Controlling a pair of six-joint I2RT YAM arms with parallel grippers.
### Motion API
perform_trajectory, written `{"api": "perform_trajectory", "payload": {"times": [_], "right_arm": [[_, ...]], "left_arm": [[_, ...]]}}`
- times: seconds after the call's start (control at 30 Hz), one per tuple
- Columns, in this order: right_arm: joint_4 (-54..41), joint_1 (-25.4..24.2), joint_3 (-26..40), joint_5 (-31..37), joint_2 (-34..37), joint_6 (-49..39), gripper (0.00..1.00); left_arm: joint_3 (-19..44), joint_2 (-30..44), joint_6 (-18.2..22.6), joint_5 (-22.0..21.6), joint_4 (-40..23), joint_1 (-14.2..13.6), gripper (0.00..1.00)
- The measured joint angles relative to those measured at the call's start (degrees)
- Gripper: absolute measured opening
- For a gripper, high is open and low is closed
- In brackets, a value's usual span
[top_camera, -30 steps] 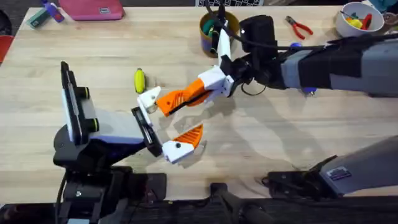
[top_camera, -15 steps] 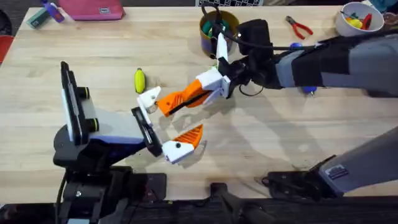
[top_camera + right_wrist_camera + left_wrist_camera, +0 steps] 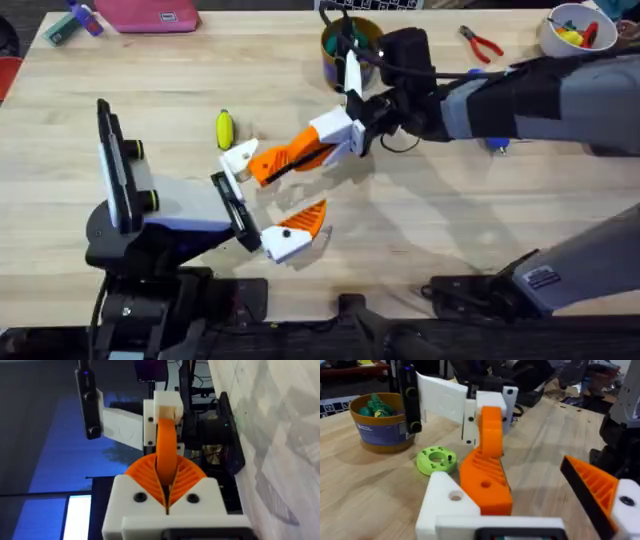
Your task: Pick up the gripper from the table and insert it into the empty holder that is missing its gripper. Then pick up a screw, insert it into the mounting hole, and use the screwdriver to tighten it. Finally, clean up the table by picking up the vegetable and placing it into the bucket.
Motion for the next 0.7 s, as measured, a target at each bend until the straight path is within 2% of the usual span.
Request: {"api": "perform_trajectory", "payload": {"times": [0.7], "right_arm": [[0.25, 1.48, 2.01, 6.74, 0.0, -0.57, 0.009]], "left_arm": [[0.0, 0.0, 0.24, 0.0, -0.02, 0.0, 0.985]]}}
